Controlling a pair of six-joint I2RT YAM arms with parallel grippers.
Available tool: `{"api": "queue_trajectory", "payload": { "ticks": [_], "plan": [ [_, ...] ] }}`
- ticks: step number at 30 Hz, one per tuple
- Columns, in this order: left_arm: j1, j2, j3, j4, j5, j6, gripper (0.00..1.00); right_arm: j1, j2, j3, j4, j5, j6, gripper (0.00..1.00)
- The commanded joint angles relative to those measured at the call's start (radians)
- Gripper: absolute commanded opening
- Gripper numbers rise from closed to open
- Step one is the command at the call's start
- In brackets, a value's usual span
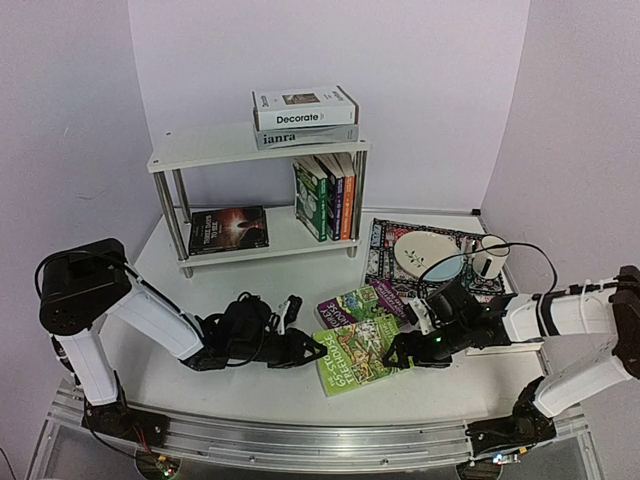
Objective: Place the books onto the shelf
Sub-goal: Pick up the book from the book pile.
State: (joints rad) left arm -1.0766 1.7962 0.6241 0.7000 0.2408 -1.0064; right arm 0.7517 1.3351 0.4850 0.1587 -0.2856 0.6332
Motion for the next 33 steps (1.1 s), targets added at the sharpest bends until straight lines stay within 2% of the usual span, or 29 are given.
{"api": "queue_trajectory", "payload": {
  "ticks": [1, 4, 11, 16, 24, 33],
  "plan": [
    [0.019, -0.054, -0.008, 0.059, 0.02, 0.021, 0.1, 0.006, -0.04, 0.046, -0.096, 0.028, -0.038, 0.91],
    [0.026, -0.063, -0.006, 0.058, 0.039, 0.026, 0.0, 0.006, -0.063, 0.076, -0.15, 0.064, -0.069, 0.94],
    [0.093, -0.137, -0.057, 0.057, 0.092, -0.011, 0.0, 0.024, -0.163, 0.177, -0.34, 0.188, -0.171, 0.98],
    [0.142, -0.197, -0.089, 0.056, 0.141, -0.023, 0.0, 0.216, -0.167, 0.289, -0.412, 0.421, -0.279, 0.98],
    [0.181, -0.245, -0.109, 0.052, 0.227, -0.072, 0.0, 0.419, -0.098, 0.354, -0.388, 0.643, -0.469, 0.98],
    [0.201, -0.281, -0.118, 0.044, 0.271, -0.106, 0.0, 0.67, -0.087, 0.313, -0.24, 0.871, -0.783, 0.97]
  ]
}}
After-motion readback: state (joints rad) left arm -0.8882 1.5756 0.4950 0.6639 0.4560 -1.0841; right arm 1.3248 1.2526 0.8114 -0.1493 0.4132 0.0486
